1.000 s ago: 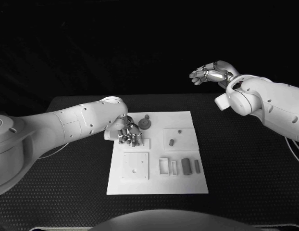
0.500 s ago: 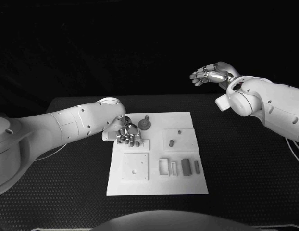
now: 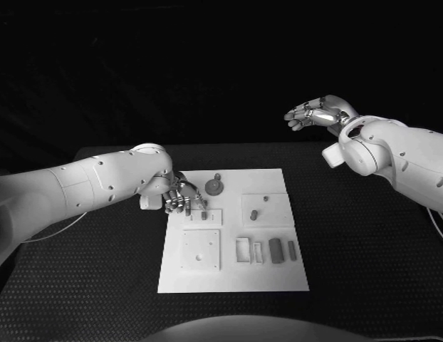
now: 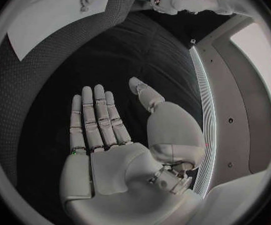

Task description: Assemble the parts on the task board

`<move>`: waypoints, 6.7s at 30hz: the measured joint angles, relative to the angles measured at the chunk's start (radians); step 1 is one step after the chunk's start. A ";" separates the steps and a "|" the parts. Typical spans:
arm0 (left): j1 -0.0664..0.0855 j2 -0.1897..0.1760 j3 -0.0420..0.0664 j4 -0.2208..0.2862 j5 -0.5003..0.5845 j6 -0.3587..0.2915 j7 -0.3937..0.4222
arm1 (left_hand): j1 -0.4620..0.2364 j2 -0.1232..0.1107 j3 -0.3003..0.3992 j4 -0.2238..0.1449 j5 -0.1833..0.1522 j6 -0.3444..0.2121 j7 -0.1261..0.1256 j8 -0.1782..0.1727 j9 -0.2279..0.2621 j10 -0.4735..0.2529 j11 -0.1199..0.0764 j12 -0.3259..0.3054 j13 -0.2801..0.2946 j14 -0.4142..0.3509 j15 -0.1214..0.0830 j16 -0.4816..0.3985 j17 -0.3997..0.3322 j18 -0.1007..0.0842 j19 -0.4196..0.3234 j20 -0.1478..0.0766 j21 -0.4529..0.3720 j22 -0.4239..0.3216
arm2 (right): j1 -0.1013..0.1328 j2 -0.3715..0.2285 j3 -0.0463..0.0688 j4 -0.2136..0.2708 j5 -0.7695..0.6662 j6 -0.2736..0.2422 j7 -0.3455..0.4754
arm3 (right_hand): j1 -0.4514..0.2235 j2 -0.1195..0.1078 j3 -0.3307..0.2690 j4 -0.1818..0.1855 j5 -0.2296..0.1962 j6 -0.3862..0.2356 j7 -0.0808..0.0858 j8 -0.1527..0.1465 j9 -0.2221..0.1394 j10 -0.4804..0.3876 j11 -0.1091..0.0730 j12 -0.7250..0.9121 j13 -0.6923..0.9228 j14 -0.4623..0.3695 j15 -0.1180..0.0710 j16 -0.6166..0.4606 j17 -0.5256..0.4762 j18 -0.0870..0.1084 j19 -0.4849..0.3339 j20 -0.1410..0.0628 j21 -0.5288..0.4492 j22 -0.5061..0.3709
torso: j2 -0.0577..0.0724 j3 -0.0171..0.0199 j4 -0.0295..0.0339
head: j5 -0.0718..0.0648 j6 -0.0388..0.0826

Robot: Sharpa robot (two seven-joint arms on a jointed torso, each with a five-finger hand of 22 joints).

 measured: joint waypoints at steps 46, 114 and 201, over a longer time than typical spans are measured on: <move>0.006 0.164 0.024 -0.312 -0.136 -0.111 0.055 | 0.087 0.005 0.007 -0.025 0.000 -0.288 0.112 -0.178 -0.095 -0.134 0.084 -0.100 -0.043 -0.097 0.047 -0.109 -0.053 0.000 -0.072 0.014 -0.064 -0.026 | -0.003 0.011 -0.001 -0.006 0.001 -0.001 0.002 | 0.000 0.000 0.000 0.000 0.000 0.000 0.000 0.000 -0.003 0.000 0.000 -0.004 -0.003 0.000 0.000 0.000 -0.003 0.000 -0.004 -0.004 0.000 0.003 | 0.006 -0.0002 -0.0025 | 0.017 0.035; -0.043 0.212 0.024 -0.416 -0.093 -0.125 0.118 | 0.254 0.250 0.015 -0.131 0.027 -0.207 0.086 -0.132 -0.124 -0.103 0.070 -0.093 -0.031 -0.072 0.050 -0.104 -0.042 0.000 -0.055 0.013 -0.063 -0.018 | -0.003 0.014 -0.001 -0.002 0.000 0.000 0.001 | 0.000 0.000 0.000 0.000 0.000 0.000 0.000 0.000 -0.007 0.004 -0.004 -0.004 -0.006 0.001 -0.001 0.000 -0.008 0.000 -0.003 -0.004 0.000 0.005 | 0.005 -0.0011 -0.0012 | 0.013 0.029; -0.062 -0.151 -0.039 0.195 -0.071 -0.356 0.121 | 0.278 0.217 -0.005 -0.144 0.271 -0.120 0.052 -0.092 -0.122 0.008 0.042 -0.109 -0.042 0.029 0.022 -0.089 -0.034 0.000 0.011 -0.004 -0.054 -0.018 | -0.012 -0.010 -0.027 -0.016 -0.022 0.020 0.012 | 0.005 0.005 0.019 0.003 0.008 -0.010 0.010 0.006 -0.027 -0.009 0.016 -0.051 -0.015 0.074 -0.016 -0.071 -0.078 0.000 0.023 0.005 -0.035 -0.005 | 0.005 -0.0005 -0.0028 | 0.031 0.005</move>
